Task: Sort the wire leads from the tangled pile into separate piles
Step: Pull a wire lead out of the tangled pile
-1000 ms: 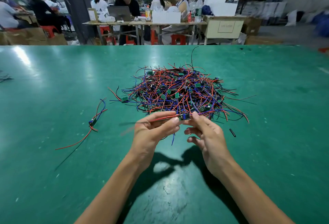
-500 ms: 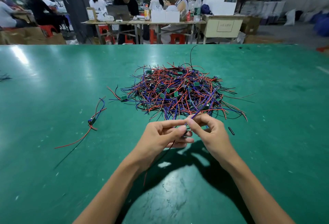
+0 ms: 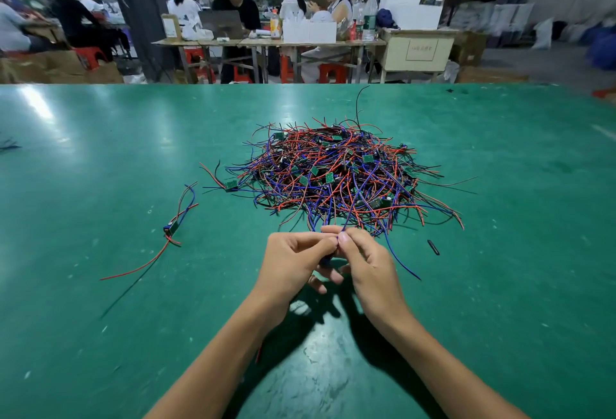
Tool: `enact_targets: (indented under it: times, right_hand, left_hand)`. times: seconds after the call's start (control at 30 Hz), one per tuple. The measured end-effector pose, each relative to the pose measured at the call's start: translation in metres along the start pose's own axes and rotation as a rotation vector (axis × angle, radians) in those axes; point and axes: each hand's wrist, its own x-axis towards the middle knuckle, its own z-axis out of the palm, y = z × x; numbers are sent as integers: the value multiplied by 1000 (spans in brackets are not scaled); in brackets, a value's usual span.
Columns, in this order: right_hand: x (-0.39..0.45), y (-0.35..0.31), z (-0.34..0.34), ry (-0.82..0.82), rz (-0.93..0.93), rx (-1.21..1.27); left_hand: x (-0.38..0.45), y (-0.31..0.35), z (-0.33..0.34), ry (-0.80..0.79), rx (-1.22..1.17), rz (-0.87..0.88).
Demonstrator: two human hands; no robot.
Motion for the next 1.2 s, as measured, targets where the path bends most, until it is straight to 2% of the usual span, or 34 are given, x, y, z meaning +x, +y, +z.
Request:
enact_targets:
  times: [0.1, 0.27, 0.5, 0.57, 0.63, 0.67, 0.7, 0.73, 0.8, 0.9, 0.97, 1.1, 1.2]
  right_hand:
    - [-2, -1, 5, 19, 69, 116]
    - [12, 0, 2, 221, 114, 57]
    - [33, 0, -24, 458, 245, 70]
    - [31, -2, -29, 555, 94, -131]
    - [27, -3, -34, 674, -284, -476]
    - [26, -4, -37, 707, -453, -571]
    - [27, -4, -38, 721, -546, -580]
    - [29, -5, -39, 707, -561, -506]
    - [35, -9, -40, 626, -421, -207]
    - [41, -12, -44, 504, -97, 160]
    - [43, -10, -48, 490, 26, 277]
    - [45, -12, -57, 576, 150, 433]
    - [45, -13, -61, 586, 181, 533]
  left_hand:
    - [-2, -1, 3, 7, 86, 59]
    - [0, -6, 9, 21, 289, 165]
    - [-2, -9, 9, -134, 292, 90]
    - [-3, -8, 10, -183, 219, 52]
    - [-3, -5, 8, -252, 117, -2]
    - [-4, -3, 5, -308, 55, -35]
    - [-4, -2, 2, -373, -2, -63]
    - [-5, -1, -1, -429, -31, -77]
    - [-3, 0, -9, -478, -10, -70]
    - [3, -2, -19, -418, 85, -45]
    - [9, -4, -26, -368, 202, -38]
    - [23, -8, -49, -201, 493, 54]
    - [28, -9, -63, -81, 496, 106]
